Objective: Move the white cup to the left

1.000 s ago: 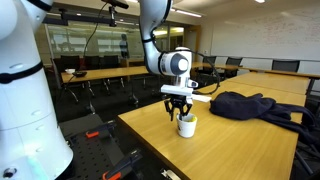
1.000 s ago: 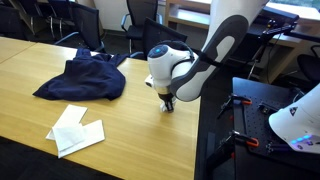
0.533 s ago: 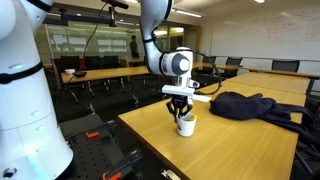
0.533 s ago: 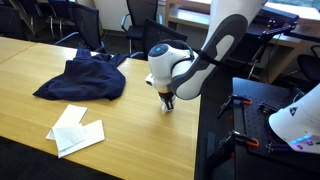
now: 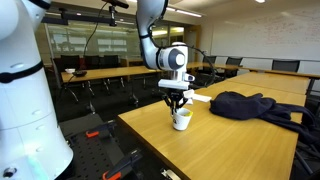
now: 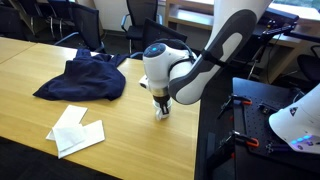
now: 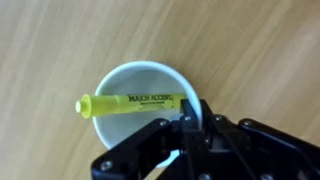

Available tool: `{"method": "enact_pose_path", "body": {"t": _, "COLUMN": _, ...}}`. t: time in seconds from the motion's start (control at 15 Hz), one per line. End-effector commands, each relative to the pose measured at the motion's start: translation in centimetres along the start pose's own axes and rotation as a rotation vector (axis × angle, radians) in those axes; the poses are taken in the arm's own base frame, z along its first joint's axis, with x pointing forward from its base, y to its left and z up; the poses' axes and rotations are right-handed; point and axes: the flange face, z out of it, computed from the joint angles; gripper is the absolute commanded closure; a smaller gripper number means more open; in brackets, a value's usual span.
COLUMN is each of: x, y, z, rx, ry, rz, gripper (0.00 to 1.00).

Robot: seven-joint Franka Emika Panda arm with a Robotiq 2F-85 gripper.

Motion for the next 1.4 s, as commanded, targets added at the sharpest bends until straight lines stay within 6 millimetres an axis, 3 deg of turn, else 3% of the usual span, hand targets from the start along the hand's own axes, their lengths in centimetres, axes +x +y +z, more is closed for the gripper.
{"method": "enact_pose_path", "body": {"t": 0.0, "x": 2.1, "y": -3.9, "z": -3.0, "rx": -0.019, "ry": 0.042, "rz": 0.015, "gripper": 0.97}}
{"method": "enact_pose_path", "body": {"t": 0.27, "x": 5.4, "y": -8.2, "z": -5.0, "rx": -0.048, "ry": 0.069, "rz": -0.002, "gripper": 0.97}}
{"method": "enact_pose_path", "body": {"t": 0.53, "x": 7.7, "y": -9.6, "z": -5.4, "rx": -0.103, "ry": 0.078, "rz": -0.012, "gripper": 0.97}}
{"method": "enact_pose_path", "body": {"t": 0.93, "x": 10.0, "y": -10.5, "z": -3.1, "rx": -0.204, "ry": 0.053, "rz": 0.032, "gripper": 0.97}}
{"method": "enact_pose_path", "body": {"t": 1.33, "x": 10.9, "y": -11.4, "z": -1.1, "rx": -0.252, "ry": 0.051, "rz": 0.077, "gripper": 0.97}}
